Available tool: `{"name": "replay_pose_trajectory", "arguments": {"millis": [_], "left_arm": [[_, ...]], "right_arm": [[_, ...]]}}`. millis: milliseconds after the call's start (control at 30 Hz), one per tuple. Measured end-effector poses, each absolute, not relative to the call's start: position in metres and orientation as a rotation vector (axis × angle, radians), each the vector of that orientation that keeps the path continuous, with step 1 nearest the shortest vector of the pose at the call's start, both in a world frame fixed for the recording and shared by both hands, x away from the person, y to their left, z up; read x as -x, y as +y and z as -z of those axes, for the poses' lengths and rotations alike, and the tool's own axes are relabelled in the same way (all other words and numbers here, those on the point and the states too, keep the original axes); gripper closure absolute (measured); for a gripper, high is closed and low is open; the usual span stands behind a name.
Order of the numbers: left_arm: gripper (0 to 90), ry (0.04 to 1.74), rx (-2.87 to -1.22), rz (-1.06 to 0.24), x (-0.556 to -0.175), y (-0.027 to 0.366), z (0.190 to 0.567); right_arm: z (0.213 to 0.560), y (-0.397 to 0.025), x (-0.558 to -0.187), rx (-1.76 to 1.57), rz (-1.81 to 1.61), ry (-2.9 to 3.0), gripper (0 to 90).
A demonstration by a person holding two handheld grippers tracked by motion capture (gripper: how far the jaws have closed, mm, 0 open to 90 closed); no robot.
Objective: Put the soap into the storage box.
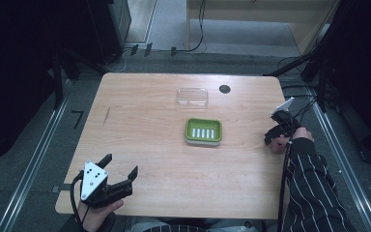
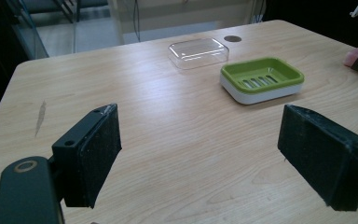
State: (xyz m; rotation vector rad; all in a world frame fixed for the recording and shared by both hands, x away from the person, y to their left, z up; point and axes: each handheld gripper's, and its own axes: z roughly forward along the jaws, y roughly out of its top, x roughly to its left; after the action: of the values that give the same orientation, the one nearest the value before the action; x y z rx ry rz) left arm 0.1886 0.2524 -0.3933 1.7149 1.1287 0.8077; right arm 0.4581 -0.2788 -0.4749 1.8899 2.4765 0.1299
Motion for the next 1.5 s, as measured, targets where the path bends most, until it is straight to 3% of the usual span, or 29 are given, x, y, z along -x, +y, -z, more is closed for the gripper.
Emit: {"name": "replay_pose_trajectory", "arguments": {"millis": [367,633,1500], "left_arm": [[13.7,1.130,-1.710,-0.808,-0.1885,0.2525,0.3934],[13.7,1.131,-1.710,-0.809,-0.1883,0.2531,0.3932],[13.7,1.132,-1.711,-0.810,-0.1878,0.2535,0.3932]], "right_arm": [[0.4745,-0.2774,-0.4569,-1.877,-0.111,2.468,23.2],[0.4715,-0.2779,-0.4535,-1.873,-0.132,2.454,36.2],[0.4657,-0.2773,-0.4520,-1.780,-0.126,2.498,39.0]]}}
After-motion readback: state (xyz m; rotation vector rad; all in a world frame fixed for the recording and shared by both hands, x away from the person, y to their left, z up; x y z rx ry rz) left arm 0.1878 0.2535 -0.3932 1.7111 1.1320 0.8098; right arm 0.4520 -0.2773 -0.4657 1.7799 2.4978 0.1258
